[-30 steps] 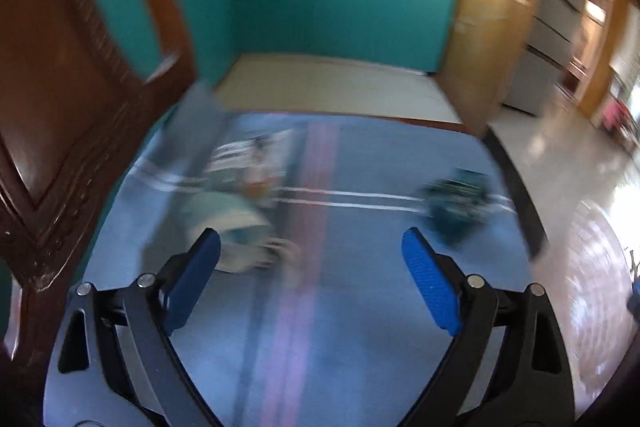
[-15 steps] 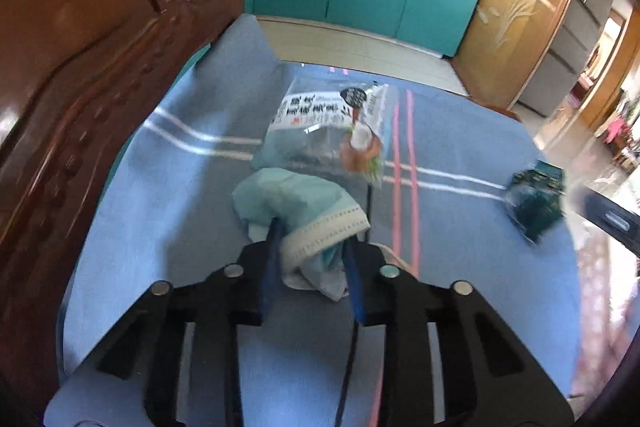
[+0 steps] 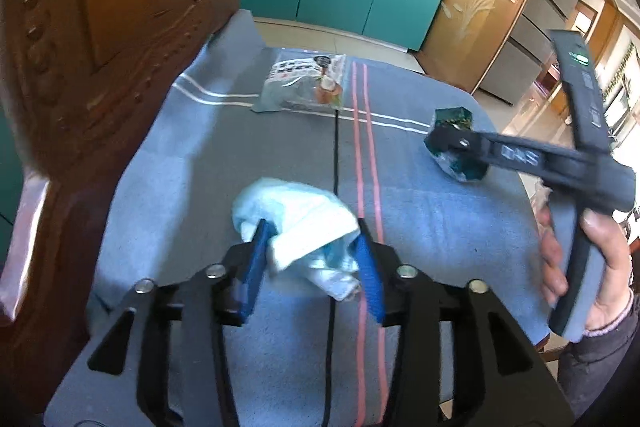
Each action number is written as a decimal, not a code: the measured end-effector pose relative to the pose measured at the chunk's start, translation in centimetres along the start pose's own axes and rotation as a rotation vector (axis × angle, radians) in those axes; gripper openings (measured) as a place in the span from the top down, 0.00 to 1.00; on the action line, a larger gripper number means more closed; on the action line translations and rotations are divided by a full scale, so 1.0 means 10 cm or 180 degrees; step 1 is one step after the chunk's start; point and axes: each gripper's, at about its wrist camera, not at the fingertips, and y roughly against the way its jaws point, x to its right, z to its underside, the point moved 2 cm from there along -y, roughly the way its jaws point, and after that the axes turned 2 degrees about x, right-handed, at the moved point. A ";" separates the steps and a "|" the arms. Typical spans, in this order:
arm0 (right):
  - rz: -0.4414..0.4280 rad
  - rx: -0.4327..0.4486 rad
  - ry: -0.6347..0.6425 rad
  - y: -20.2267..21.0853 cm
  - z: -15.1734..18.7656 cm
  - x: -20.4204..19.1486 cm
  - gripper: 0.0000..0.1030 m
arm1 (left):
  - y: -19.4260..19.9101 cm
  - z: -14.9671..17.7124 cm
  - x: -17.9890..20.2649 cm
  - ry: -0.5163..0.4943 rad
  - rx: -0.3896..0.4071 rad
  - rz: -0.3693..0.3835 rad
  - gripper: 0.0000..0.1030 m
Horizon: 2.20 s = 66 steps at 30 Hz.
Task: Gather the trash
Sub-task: 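Lower the left tool onto the blue face mask and close on it, then grasp the clear snack bag with the right tool while the left tool holds the mask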
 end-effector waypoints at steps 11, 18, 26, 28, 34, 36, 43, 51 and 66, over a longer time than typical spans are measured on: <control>-0.0131 0.0065 0.0234 0.29 0.02 -0.18 0.18 | 0.02 0.10 0.00 -0.0001 -0.0050 0.0023 0.22; -0.0226 0.0164 0.0341 -0.22 -0.78 -0.69 0.10 | 0.04 0.19 -0.04 -0.0013 -0.0107 0.0006 0.21; -0.0244 -0.0584 0.0479 -1.15 -0.96 -0.93 0.28 | 0.10 0.18 -0.11 0.0026 -0.0065 0.0069 0.20; -0.0390 -0.0676 0.0422 -1.13 -0.81 -0.89 0.48 | 0.09 0.18 -0.12 0.0026 -0.0056 0.0086 0.20; -0.0719 -0.0585 0.0259 -0.55 -0.45 -0.68 0.66 | 0.06 0.22 -0.13 0.0039 -0.0090 0.0145 0.20; -0.0775 -0.0477 0.0175 -0.31 -0.36 -0.57 0.75 | 0.07 0.23 -0.14 0.0030 -0.0067 0.0135 0.20; -0.0605 -0.0032 -0.0135 0.46 -0.16 -0.17 0.75 | 0.04 0.19 -0.15 0.0055 -0.0073 0.0118 0.18; -0.0017 0.0305 -0.0474 0.90 0.05 0.37 0.75 | -0.18 0.00 -0.08 -0.0029 -0.0123 -0.0140 0.15; 0.0024 0.0058 -0.0539 0.73 0.39 0.47 0.30 | -0.30 0.03 -0.04 -0.0043 -0.0207 -0.0168 0.15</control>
